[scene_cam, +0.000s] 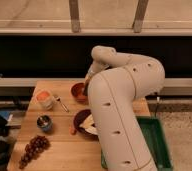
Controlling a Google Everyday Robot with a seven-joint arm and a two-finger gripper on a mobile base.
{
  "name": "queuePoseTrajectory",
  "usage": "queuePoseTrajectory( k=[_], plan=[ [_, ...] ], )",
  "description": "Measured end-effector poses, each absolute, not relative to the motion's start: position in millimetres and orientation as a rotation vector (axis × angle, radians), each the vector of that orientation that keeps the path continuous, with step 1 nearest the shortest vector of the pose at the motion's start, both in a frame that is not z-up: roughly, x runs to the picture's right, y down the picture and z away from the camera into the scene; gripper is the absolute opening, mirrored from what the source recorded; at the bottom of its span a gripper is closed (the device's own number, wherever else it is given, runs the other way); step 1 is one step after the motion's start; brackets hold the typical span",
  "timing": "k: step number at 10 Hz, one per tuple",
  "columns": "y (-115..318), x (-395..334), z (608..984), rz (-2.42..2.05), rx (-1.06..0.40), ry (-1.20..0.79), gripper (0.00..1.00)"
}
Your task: Wipe red bowl with eraser
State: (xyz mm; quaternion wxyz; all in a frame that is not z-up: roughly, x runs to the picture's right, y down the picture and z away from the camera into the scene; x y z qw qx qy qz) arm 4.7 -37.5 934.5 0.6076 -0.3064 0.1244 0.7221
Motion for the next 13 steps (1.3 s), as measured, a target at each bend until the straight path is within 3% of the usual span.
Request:
queuePoseTrajectory(
  k=[8,13],
  plan=[
    [-77.3,-75.7,922.8,1.662,-0.869,-0.012,0.00],
    [-47.1,-33.0,903.5,1.763,-0.925,-0.068,0.00]
  ],
)
